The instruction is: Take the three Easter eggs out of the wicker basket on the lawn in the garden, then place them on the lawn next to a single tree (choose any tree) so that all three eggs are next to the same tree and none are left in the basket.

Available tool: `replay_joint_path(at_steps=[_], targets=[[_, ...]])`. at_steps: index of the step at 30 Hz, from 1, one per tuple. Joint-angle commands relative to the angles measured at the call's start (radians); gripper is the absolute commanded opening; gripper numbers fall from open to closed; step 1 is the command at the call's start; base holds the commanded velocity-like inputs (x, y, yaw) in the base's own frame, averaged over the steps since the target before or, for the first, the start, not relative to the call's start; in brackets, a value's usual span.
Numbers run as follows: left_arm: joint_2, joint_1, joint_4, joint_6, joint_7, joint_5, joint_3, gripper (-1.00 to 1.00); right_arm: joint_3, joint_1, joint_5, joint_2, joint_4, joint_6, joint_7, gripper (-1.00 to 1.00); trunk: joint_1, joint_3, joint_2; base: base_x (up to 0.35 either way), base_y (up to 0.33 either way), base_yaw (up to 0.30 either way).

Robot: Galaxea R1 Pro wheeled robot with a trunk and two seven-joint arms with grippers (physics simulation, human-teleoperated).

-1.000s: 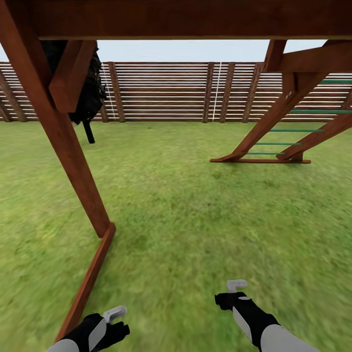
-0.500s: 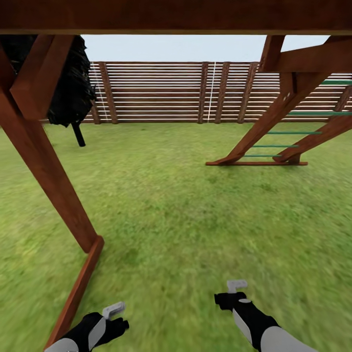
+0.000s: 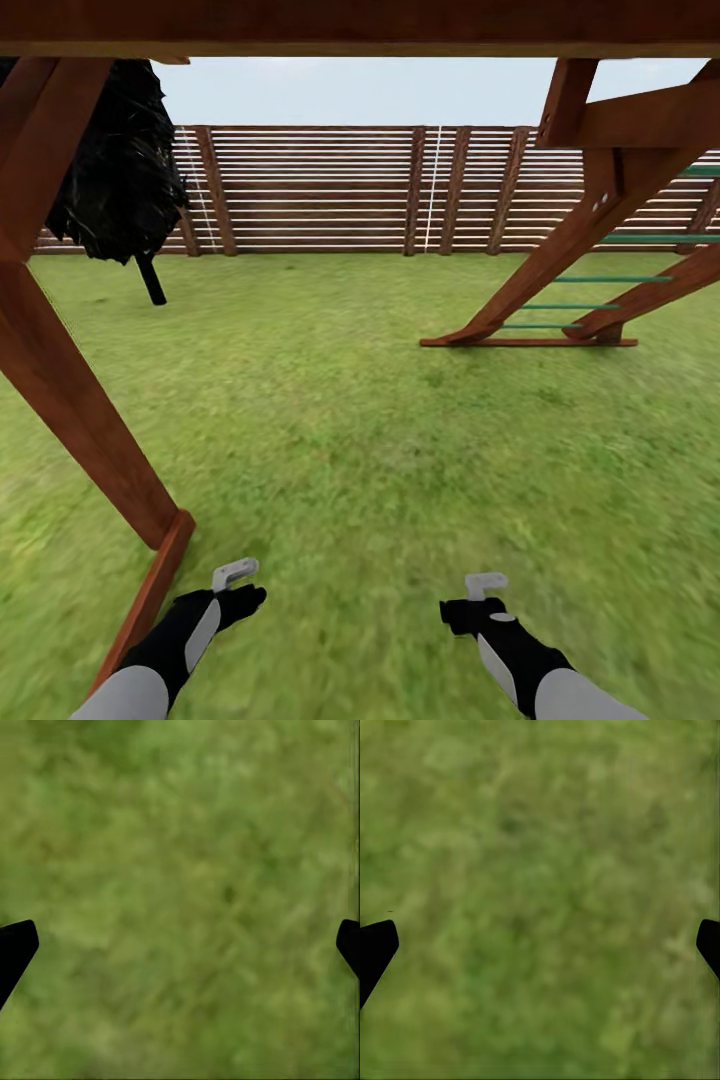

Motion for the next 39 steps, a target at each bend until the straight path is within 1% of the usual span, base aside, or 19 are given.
replay_joint_path(at_steps=[1,4,8,12,15,39], targets=[[-0.008,0.0,-0.001,0.006,0.001,0.008,0.004,1.0,0.006,0.0,0.0,0.002,-0.002,0.006,-0.005,1.0,0.001,-0.001,0.0,0.336,-0.071,0.0],[-0.009,0.0,0.001,0.006,-0.001,0.007,0.005,1.0,0.006,0.0,-0.002,0.0,-0.002,0.006,-0.005,1.0,0.001,-0.001,0.0,0.336,-0.071,0.0],[-0.003,0.0,0.002,0.006,-0.002,0.008,0.005,1.0,0.006,0.0,-0.002,0.001,0.0,0.006,-0.005,1.0,0.001,-0.001,0.0,0.336,-0.071,0.0],[-0.001,0.0,0.042,0.005,-0.001,0.007,0.004,1.0,0.006,-0.001,-0.002,0.0,0.0,0.006,-0.006,1.0,0.001,-0.001,0.0,0.336,-0.071,0.0],[-0.001,0.0,0.056,0.005,0.0,0.007,0.004,1.0,0.006,-0.001,-0.002,0.003,0.001,0.006,-0.006,1.0,0.001,-0.001,0.0,0.336,-0.052,0.0],[0.001,0.0,0.061,0.005,0.004,0.008,0.006,1.0,0.006,0.0,-0.002,-0.001,0.002,-0.007,-0.006,1.0,0.001,-0.001,0.0,0.336,-0.002,0.001]])
